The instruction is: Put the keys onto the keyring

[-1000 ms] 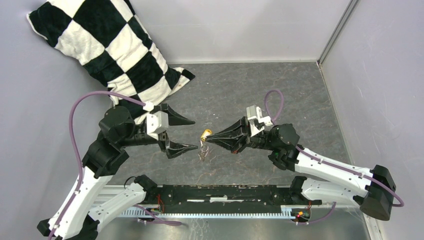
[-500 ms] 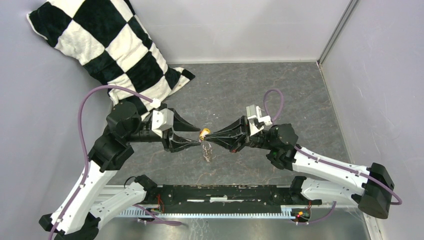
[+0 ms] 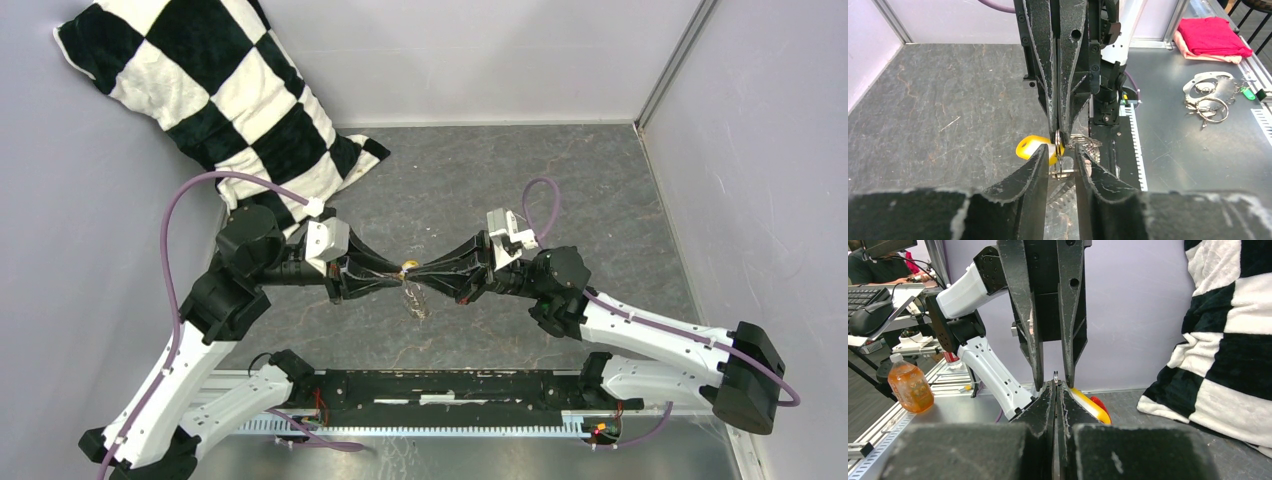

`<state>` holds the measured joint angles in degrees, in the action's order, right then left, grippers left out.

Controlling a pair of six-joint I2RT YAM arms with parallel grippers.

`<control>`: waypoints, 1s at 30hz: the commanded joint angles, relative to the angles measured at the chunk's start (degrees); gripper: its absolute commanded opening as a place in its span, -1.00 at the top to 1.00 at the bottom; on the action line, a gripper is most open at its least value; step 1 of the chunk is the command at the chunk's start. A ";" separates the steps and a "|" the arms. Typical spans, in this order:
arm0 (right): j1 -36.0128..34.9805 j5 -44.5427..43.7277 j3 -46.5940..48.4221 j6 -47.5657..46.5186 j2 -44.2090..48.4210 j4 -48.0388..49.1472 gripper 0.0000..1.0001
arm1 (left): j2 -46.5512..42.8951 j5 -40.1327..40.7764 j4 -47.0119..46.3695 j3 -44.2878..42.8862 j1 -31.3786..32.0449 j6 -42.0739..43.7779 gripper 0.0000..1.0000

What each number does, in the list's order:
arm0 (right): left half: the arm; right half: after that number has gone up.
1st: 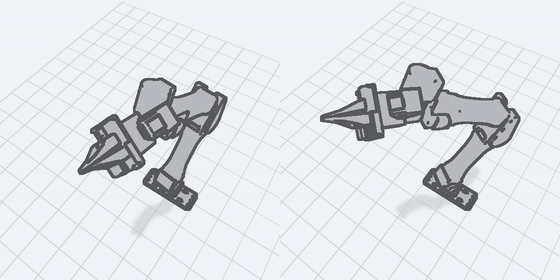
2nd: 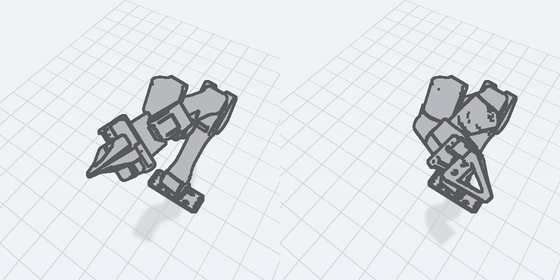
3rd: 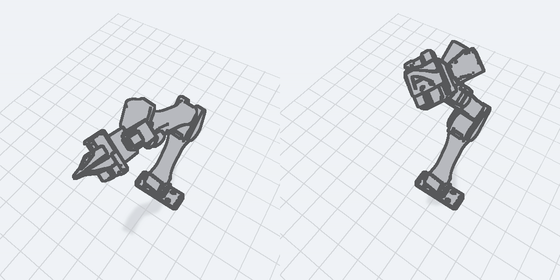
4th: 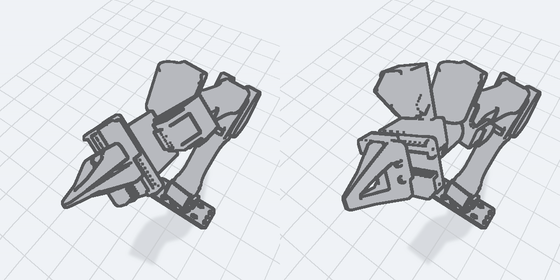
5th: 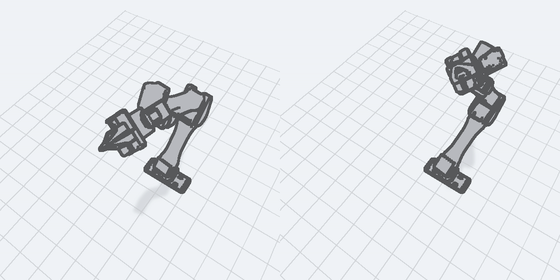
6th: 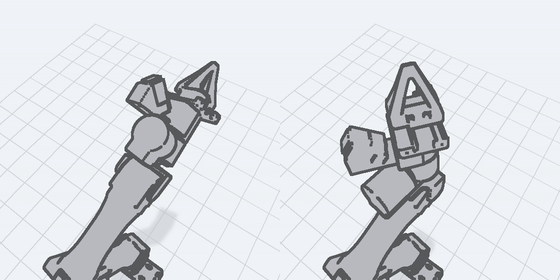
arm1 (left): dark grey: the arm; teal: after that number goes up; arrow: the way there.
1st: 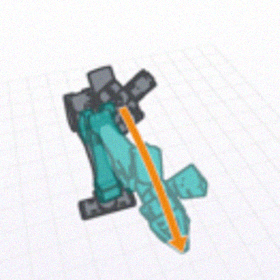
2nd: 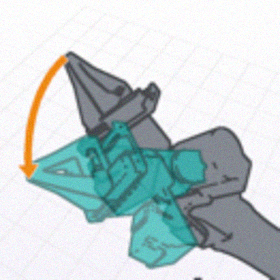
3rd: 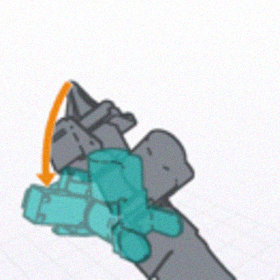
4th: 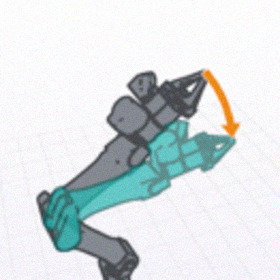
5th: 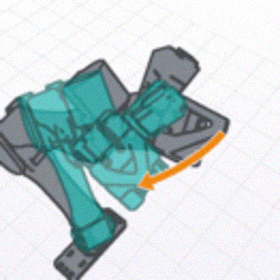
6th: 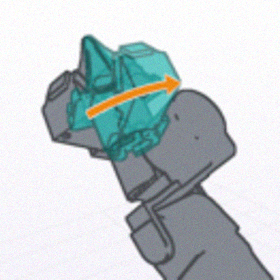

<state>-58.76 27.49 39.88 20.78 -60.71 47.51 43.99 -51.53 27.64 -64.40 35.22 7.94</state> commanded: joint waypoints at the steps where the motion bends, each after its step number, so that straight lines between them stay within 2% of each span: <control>1: -0.07 -1.43 1.95 0.06 0.90 3.91 0.99 | -0.86 -0.28 0.37 0.62 0.13 -0.37 0.26; 4: -0.04 -1.21 2.05 0.67 0.76 4.29 0.99 | -0.98 -0.12 -0.51 1.74 0.15 -0.84 0.20; 5: 0.03 -1.17 2.08 1.01 0.74 4.52 0.99 | -1.03 0.20 -1.49 2.41 0.12 -1.31 0.28; 9: -0.02 -0.82 3.54 1.12 0.86 2.63 0.99 | 0.62 0.21 -2.90 1.67 0.12 -2.24 0.89; 10: -0.03 -0.45 4.09 1.07 0.87 1.86 0.98 | 0.88 0.35 -3.18 1.43 0.11 -2.40 0.95; 20: -0.05 0.87 4.97 -0.15 1.21 -5.27 0.97 | -0.59 0.48 -1.52 2.18 0.11 -0.85 0.96; 24: -0.01 2.45 7.27 -1.37 0.81 -10.11 0.86 | -0.74 0.36 -1.69 2.17 0.15 -1.13 0.96; 30: 0.01 4.34 13.89 -6.58 0.15 -23.46 0.73 | -1.09 0.29 0.79 2.24 0.11 0.88 0.96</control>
<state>-58.61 30.15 47.31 18.52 -60.34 31.97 42.94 -51.00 27.11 -62.39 35.11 7.55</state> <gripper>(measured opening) 0.123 0.043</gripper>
